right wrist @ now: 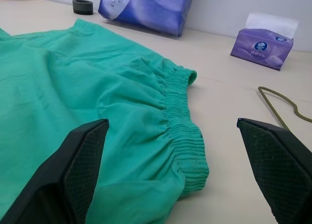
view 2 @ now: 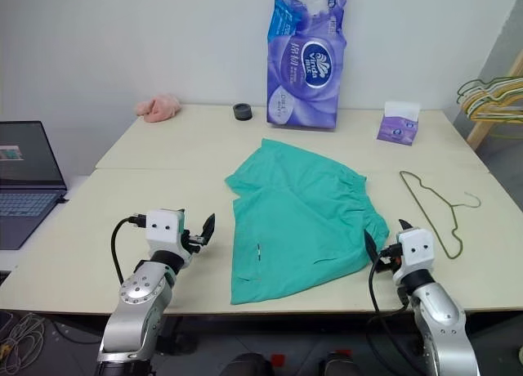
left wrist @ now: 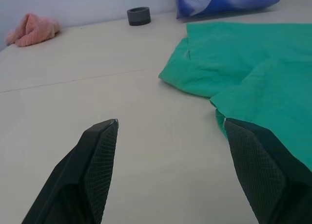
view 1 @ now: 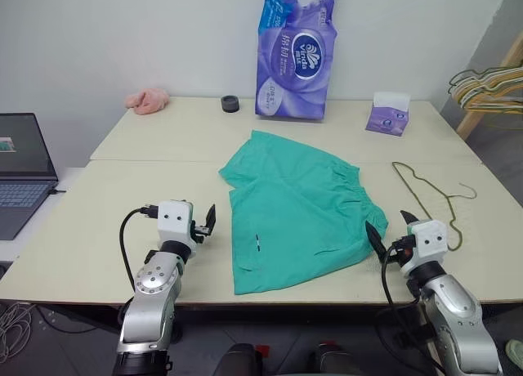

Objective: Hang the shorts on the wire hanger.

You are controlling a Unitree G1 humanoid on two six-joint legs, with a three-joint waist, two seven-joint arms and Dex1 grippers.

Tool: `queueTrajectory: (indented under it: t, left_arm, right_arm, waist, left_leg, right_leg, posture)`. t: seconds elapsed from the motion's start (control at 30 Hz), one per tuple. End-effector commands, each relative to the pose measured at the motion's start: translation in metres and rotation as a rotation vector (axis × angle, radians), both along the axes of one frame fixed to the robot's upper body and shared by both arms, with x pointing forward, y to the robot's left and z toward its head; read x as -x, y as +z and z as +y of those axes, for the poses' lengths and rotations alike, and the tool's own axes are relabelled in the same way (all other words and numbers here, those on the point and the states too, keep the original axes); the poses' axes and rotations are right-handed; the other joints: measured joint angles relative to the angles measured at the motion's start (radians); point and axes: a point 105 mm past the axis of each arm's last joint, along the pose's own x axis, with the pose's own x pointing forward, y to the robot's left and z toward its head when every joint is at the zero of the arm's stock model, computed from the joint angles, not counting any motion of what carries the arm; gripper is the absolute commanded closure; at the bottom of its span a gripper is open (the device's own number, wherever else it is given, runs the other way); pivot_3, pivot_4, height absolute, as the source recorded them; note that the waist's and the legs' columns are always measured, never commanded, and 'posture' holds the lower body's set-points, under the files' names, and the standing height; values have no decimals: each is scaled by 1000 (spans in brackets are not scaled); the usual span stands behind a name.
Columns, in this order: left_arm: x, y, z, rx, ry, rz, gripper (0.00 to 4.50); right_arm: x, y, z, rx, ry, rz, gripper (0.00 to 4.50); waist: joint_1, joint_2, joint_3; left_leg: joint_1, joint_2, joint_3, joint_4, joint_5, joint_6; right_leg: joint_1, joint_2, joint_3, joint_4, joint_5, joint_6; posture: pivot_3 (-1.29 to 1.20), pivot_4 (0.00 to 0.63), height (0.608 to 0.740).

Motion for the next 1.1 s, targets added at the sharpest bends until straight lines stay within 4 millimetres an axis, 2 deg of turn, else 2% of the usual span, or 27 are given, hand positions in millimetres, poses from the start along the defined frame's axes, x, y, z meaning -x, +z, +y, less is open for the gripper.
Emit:
queueTrajectory:
  t: [0.03, 0.53, 0.73, 1.0, 1.1]
  left_arm:
    - [0, 21, -3, -26, -41, -88, 835]
    - [-1, 20, -12, -21, -88, -86, 835]
    - [2, 21, -22, -4, -179, -84, 835]
    - [6, 19, -27, 20, -243, -77, 835]
    - [10, 23, -34, 60, -312, -86, 297]
  right_arm:
    - [-1, 13, 0, -4, -4, -55, 14]
    - [-1, 14, -1, 4, -15, -61, 14]
    - [1, 11, -8, 14, -55, -53, 14]
    - [3, 11, -6, 24, -55, -58, 14]
    - [2, 13, -5, 29, -50, -61, 0]
  waist:
    - [2, 0, 0]
    - [16, 1, -3]
    - [16, 1, -3]
    - [15, 1, -4]
    - [14, 1, -4]
  left_leg:
    - [0, 0, 0, 0, 0, 0]
    - [0, 0, 1, 0, 0, 0]
    - [0, 0, 1, 0, 0, 0]
    - [1, 0, 1, 0, 0, 0]
    - [1, 0, 1, 0, 0, 0]
  right_leg:
    - [0, 0, 0, 0, 0, 0]
    - [0, 0, 0, 0, 1, -1]
    - [0, 0, 0, 0, 2, -3]
    - [0, 0, 1, 0, 2, -3]
    - [0, 1, 1, 0, 2, -3]
  posture:
    - [121, 22, 740]
    - [111, 19, 740]
    - [103, 20, 740]
    - [89, 23, 740]
    - [87, 24, 740]
